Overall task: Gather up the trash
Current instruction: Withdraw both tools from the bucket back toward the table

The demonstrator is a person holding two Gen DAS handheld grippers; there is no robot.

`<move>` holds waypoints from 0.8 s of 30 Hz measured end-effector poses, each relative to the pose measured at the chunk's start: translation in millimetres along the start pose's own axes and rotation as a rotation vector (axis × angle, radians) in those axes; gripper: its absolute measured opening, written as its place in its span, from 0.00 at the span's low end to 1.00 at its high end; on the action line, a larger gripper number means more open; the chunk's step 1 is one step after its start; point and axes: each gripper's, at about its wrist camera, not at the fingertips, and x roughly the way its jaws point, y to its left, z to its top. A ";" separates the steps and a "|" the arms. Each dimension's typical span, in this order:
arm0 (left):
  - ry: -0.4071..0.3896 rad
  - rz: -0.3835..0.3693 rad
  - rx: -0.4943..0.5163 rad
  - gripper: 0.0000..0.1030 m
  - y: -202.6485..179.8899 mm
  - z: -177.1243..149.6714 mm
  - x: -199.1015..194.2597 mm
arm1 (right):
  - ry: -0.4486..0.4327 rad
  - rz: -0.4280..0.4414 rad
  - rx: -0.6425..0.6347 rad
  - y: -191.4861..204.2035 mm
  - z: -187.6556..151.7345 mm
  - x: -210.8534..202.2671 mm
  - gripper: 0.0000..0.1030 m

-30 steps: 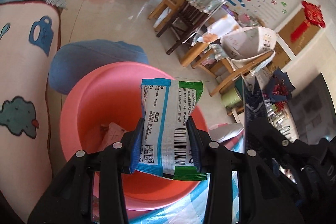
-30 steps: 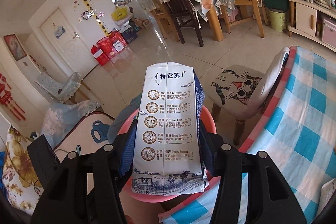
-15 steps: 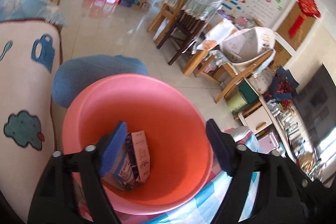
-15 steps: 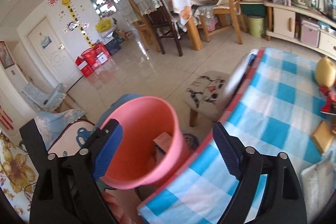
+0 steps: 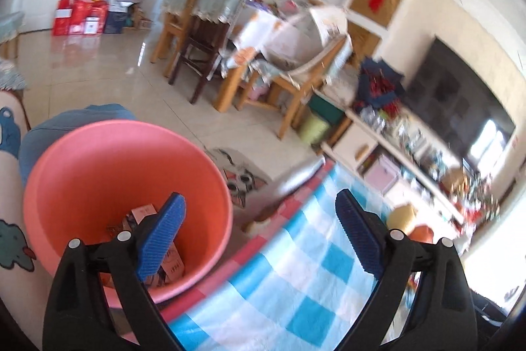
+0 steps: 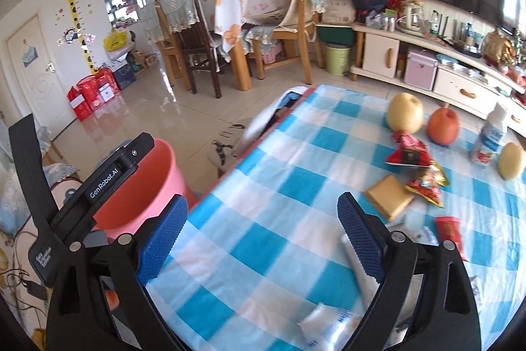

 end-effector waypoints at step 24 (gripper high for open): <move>0.095 -0.042 0.389 0.90 -100.4 -52.4 12.0 | -0.027 -0.144 0.122 -120.2 -24.0 -69.3 0.92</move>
